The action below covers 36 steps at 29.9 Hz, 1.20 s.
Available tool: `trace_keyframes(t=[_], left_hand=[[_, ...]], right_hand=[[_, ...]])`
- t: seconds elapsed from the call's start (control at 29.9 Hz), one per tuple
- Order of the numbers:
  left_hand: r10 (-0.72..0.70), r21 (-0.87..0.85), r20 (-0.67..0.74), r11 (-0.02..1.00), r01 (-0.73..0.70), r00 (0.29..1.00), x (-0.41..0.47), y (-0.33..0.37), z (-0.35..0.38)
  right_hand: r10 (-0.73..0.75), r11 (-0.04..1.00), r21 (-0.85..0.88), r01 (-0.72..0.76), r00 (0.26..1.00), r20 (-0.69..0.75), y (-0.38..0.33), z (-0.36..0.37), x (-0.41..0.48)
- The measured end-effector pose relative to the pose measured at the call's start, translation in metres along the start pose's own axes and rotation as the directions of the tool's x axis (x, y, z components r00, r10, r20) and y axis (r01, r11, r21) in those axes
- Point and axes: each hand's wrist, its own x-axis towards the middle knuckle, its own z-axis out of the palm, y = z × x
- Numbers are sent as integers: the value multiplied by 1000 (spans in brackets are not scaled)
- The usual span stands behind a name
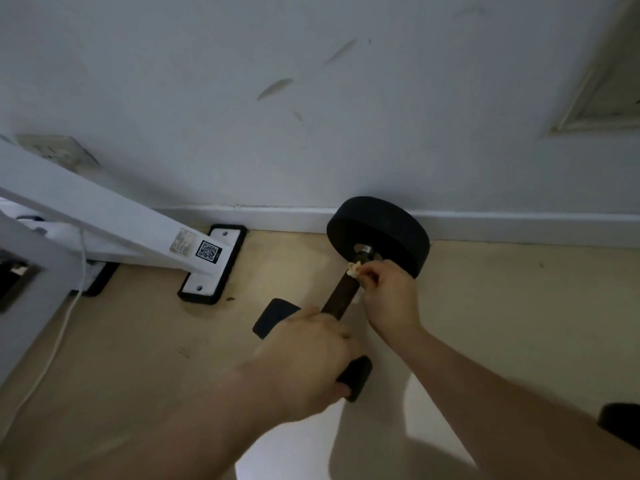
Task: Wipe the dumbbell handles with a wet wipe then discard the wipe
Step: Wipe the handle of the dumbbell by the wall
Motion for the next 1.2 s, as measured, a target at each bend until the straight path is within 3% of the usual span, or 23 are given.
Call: trace_keyframes(t=[0.07, 0.13, 0.2, 0.33, 0.47, 0.5, 0.57, 0.64, 0.74, 0.77, 0.84, 0.9, 1.0, 1.04, 1.14, 1.2], left_hand=[[-237, -377, -206, 915, 147, 949, -6, -2, 6], [-497, -377, -322, 848, 372, 806, 0, -1, 22], [-591, -343, -363, 804, 486, 721, 7, -6, 36], [-652, -448, -327, 745, 495, 685, 8, -32, 38], [-698, -606, -199, 639, 474, 688, 10, -54, 30], [-729, -629, -168, 598, 497, 664, 13, -58, 29], [-790, -661, -161, 532, 530, 592, 17, -61, 28], [-771, -592, -337, 620, 515, 540, 20, -57, 32], [-669, -500, -587, 742, 446, 455, 20, -52, 41], [-667, -502, -612, 743, 443, 425, 21, -52, 43], [-675, -511, -628, 733, 449, 386, 21, -53, 42], [-673, -489, -629, 731, 475, 389, 19, -56, 40], [-700, -483, -560, 711, 511, 443, 18, -53, 37], [-714, -491, -526, 699, 520, 462, 19, -48, 36], [-719, -453, -453, 695, 558, 527, 23, -34, 36], [-706, -433, -447, 708, 557, 550, 25, -34, 38]], right_hand=[[13, 999, 43, -12, 1000, -21, -1, 8, -1], [-65, 997, 36, 63, 996, 58, -1, 14, -9], [-156, 987, -6, 160, 972, 175, -1, 13, -9], [-44, 999, -9, 44, 999, -9, -7, 21, 13], [-89, 995, 53, 80, 975, 203, -16, 38, -8], [-94, 995, 43, 87, 974, 205, -15, 37, 0], [-50, 997, 60, 46, 997, 66, -16, 34, 23], [0, 996, 92, -7, 997, 73, -19, 36, 25], [-51, 996, 83, 25, 942, 333, -23, 41, 6], [-40, 997, 72, 18, 944, 328, -24, 39, 11], [5, 999, 34, -10, 991, 135, -24, 38, 32], [-3, 1000, -17, 4, 999, 34, -32, 41, 36], [-149, 982, -63, 178, 937, 317, -46, 46, 11], [-175, 974, -73, 214, 919, 352, -45, 43, 10], [-72, 983, -157, 94, 987, 140, -31, 30, 35], [-18, 995, -92, 33, 988, 156, -20, 31, 27]])
